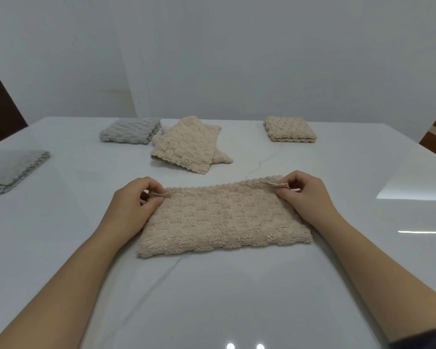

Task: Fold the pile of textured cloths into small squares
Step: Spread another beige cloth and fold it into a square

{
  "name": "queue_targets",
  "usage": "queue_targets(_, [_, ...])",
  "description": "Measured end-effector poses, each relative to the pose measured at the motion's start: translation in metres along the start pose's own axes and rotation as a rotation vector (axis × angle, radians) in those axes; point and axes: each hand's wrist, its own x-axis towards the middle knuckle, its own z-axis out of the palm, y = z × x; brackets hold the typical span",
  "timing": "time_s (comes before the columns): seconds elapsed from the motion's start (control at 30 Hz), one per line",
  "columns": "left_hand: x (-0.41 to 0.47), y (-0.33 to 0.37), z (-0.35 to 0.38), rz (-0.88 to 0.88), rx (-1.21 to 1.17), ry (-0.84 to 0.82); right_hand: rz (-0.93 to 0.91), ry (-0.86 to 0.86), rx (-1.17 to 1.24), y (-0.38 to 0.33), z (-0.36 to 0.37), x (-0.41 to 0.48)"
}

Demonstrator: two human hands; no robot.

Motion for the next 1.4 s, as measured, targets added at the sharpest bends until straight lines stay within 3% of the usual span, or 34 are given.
queue_targets(0.13, [0.000,-0.001,-0.001,-0.014,-0.021,0.019,-0.019,0.017,0.117,0.002,-0.002,0.002])
queue_targets(0.33, [0.001,0.001,-0.005,-0.006,-0.062,0.093,0.087,-0.108,0.462,-0.002,-0.006,0.000])
queue_targets(0.57, [-0.001,0.002,-0.013,0.056,-0.130,0.115,0.095,-0.189,0.622,-0.005,-0.010,-0.001])
queue_targets(0.7, [-0.001,0.003,-0.015,0.081,-0.116,0.102,0.090,-0.184,0.593,-0.003,-0.010,-0.001])
queue_targets(0.93, [0.000,-0.002,-0.019,0.194,0.040,-0.073,0.115,-0.174,0.587,-0.005,-0.010,-0.002])
queue_targets(1.03, [0.002,0.004,-0.016,0.117,-0.154,0.012,0.141,-0.148,0.571,-0.009,-0.010,-0.004])
queue_targets(1.17, [-0.001,0.019,-0.004,-0.132,-0.608,0.115,0.215,-0.165,0.756,-0.019,-0.002,-0.008])
queue_targets(1.23, [-0.002,0.022,0.005,-0.195,-0.581,0.190,0.204,-0.116,0.687,-0.024,0.007,-0.010])
queue_targets(1.33, [-0.008,0.026,0.011,-0.085,-0.251,0.300,0.042,0.117,0.254,-0.023,0.018,-0.015])
queue_targets(1.4, [-0.012,0.031,0.008,-0.011,-0.153,0.364,-0.086,0.223,0.030,-0.025,0.021,-0.020])
